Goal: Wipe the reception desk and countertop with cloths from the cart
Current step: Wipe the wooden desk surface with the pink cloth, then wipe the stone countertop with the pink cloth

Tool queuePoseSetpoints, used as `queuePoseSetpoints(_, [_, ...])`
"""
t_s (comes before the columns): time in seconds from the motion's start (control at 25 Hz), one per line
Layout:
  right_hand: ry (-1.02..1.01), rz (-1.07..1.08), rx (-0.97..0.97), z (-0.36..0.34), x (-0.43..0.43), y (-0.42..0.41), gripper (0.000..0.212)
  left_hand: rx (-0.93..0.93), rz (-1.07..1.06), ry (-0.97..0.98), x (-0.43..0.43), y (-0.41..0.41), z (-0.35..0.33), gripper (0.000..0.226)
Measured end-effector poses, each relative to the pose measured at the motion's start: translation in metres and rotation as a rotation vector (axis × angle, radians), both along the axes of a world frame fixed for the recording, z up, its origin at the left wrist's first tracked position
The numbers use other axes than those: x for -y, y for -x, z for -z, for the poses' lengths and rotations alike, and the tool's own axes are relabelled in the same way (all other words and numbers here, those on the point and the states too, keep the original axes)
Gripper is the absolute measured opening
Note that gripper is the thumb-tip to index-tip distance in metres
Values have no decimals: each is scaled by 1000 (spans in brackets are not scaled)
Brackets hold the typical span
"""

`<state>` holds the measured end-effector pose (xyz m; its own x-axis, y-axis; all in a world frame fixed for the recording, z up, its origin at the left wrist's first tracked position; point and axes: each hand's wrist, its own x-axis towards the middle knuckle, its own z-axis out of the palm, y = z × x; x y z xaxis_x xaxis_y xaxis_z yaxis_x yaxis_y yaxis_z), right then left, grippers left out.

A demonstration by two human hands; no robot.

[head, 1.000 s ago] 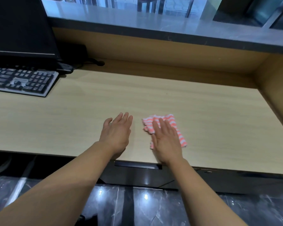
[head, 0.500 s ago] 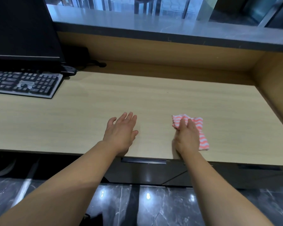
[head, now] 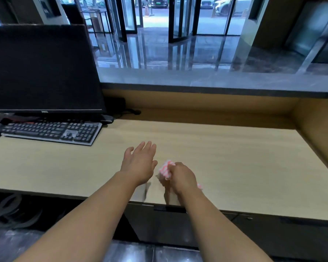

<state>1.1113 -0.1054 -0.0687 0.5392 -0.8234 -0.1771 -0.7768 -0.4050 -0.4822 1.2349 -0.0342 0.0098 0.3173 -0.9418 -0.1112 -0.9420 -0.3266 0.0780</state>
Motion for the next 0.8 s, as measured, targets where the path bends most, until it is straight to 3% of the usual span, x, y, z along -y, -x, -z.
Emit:
queuePoseSetpoints(0.52, [211, 151, -50, -137, 68, 15, 28, 81, -11, 131, 50, -3, -97, 54])
queuePoseSetpoints(0.8, [276, 221, 82, -172, 134, -37, 38, 77, -3, 185, 107, -57, -106, 54])
